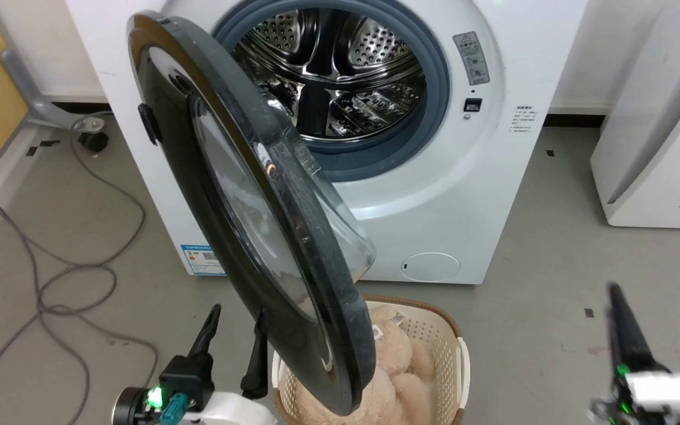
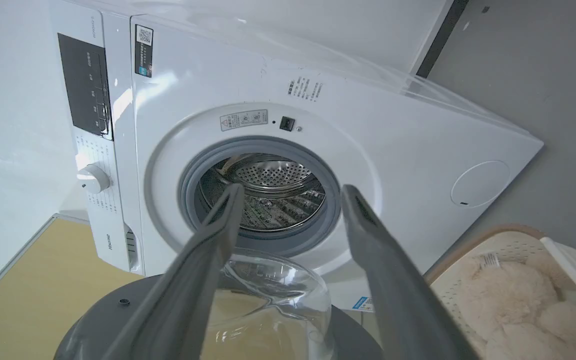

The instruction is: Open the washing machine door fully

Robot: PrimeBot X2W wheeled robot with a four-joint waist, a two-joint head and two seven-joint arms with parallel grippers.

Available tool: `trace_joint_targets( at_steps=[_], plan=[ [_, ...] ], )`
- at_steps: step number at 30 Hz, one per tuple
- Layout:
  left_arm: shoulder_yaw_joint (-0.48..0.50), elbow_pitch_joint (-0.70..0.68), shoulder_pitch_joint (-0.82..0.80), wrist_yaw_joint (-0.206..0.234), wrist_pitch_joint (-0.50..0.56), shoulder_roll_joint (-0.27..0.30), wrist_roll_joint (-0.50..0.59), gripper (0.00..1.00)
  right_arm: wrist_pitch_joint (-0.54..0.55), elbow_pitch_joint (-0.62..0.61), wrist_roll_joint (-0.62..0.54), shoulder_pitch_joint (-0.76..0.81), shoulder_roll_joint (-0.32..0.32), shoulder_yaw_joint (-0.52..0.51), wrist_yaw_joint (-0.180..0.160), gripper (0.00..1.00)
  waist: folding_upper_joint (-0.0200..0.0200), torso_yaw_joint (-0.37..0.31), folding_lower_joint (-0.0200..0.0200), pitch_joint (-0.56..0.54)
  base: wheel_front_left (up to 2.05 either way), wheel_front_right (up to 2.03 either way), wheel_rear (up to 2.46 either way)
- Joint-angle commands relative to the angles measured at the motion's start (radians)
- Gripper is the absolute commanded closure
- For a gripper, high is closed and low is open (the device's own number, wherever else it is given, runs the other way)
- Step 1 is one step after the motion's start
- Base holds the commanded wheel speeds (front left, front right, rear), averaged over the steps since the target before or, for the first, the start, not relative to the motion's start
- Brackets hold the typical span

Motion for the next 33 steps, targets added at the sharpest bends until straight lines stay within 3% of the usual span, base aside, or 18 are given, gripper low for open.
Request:
trace_joint_targets(
  at_steps=[1,5,7,13,18,24,33],
  plan=[
    [0.008,-0.002,0.016,0.004,-0.005,0.003,0.002,0.0,-0.025,-0.012,-0.021,0.033,0.007,-0.017,0.001,0.0,0.0,-0.006,0.0001,-0.004,0.0,0.0,0.0],
    [0.027,-0.004,0.031,0.003,-0.005,0.009,0.006,0.0,-0.072,-0.048,-0.17,0.113,0.018,-0.095,0.001,0.0,0.0,-0.02,0.0001,-0.01,0.0,0.0,0.0],
    [0.032,-0.005,0.035,0.002,-0.005,0.011,0.009,0.0,-0.077,-0.077,-0.345,0.14,0.011,-0.134,0.001,0.0,0.0,-0.024,0.0001,-0.012,0.0,0.0,0.0],
    [0.047,-0.006,0.04,0.001,-0.005,0.011,0.013,0.0,-0.078,-0.245,-0.891,0.195,0.101,-0.263,0.001,0.0,0.0,-0.03,0.0001,-0.012,0.0,0.0,0.0],
    [0.049,-0.004,0.039,-0.001,-0.005,0.01,0.017,0.0,-0.022,-0.38,-1.201,0.225,0.142,-0.257,0.001,0.0,0.0,-0.031,0.0001,-0.011,0.0,0.0,0.0],
    [0.05,-0.003,0.036,-0.005,-0.005,0.009,0.021,0.0,0.089,-0.429,-1.404,0.263,0.156,-0.204,0.001,0.0,0.0,-0.026,0.0001,-0.007,0.0,0.0,0.0],
    [0.046,0.006,0.033,-0.012,-0.005,0.007,0.023,0.0,0.145,-0.384,-1.407,0.276,0.158,-0.194,0.001,0.0,0.0,-0.015,0.0001,-0.005,0.0,0.0,0.0]
  ],
)
